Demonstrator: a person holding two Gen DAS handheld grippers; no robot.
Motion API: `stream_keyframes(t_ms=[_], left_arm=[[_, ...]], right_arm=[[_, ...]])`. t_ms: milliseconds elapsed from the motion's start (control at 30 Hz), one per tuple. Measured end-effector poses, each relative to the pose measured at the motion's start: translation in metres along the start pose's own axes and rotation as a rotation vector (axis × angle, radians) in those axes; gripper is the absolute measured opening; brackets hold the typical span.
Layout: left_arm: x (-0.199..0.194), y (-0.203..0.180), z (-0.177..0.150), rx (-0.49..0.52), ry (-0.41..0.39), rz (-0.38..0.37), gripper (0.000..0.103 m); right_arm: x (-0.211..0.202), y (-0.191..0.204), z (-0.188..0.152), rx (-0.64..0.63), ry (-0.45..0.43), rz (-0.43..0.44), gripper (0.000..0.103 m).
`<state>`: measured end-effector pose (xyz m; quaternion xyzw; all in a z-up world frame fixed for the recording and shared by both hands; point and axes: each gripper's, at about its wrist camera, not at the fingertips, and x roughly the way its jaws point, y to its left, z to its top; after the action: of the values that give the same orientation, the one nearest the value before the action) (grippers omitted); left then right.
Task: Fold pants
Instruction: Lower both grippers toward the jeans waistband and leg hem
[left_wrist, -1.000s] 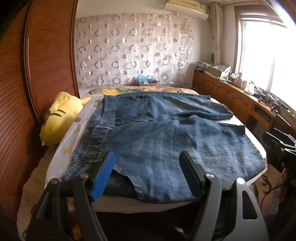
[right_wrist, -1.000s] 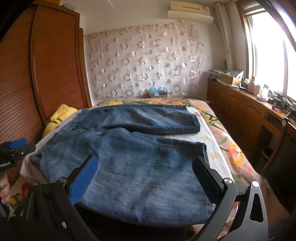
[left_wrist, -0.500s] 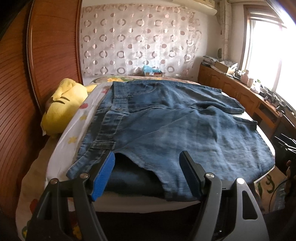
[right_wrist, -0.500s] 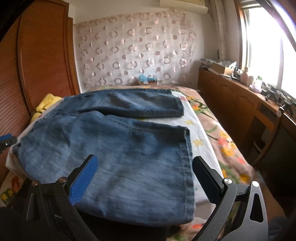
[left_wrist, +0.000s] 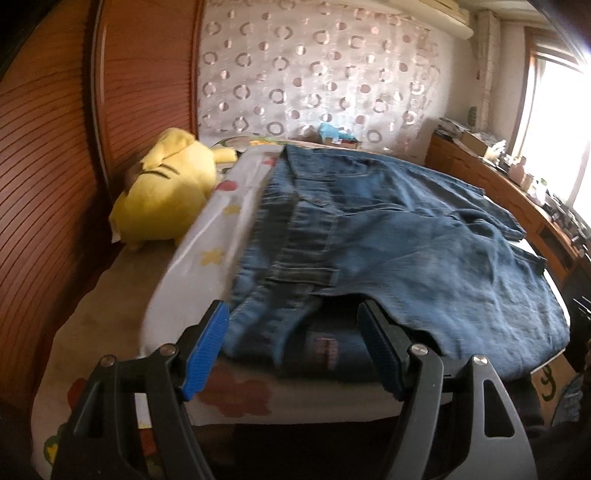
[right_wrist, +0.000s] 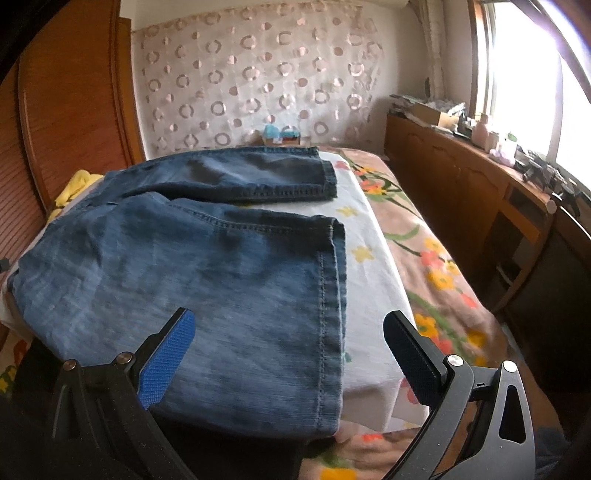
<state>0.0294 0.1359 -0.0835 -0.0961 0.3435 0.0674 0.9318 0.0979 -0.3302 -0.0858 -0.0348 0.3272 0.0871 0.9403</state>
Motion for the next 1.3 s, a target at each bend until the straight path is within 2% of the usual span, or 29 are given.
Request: stream_keyframes(t_ms=[333,500,633,900,1300], left_arm=[[0.023,0.029,-0.018,-0.046,0.073,0.042,0.069],[0.022,0.029,-0.020,-0.031,0.066,0.044,0.069],[0.020,0.026,-0.021,-0.018,0.055,0.017,0.053],[0.019,0.021,-0.020,0.013,0.043,0.016,0.030],[0.019,0.023,-0.016,-0.014,0.040,-0.006,0.029]], right_arm=[[0.005,-0.008,-0.005,0.013,0.030,0.011,0.103],[0.003,-0.010,-0.006,0.013,0.032,0.014,0.103],[0.003,-0.011,-0.007,0.011,0.037,0.018,0.103],[0.005,-0.012,-0.011,0.003,0.052,0.027,0.103],[0.006,-0.012,-0.013,-0.014,0.064,0.034,0.102]])
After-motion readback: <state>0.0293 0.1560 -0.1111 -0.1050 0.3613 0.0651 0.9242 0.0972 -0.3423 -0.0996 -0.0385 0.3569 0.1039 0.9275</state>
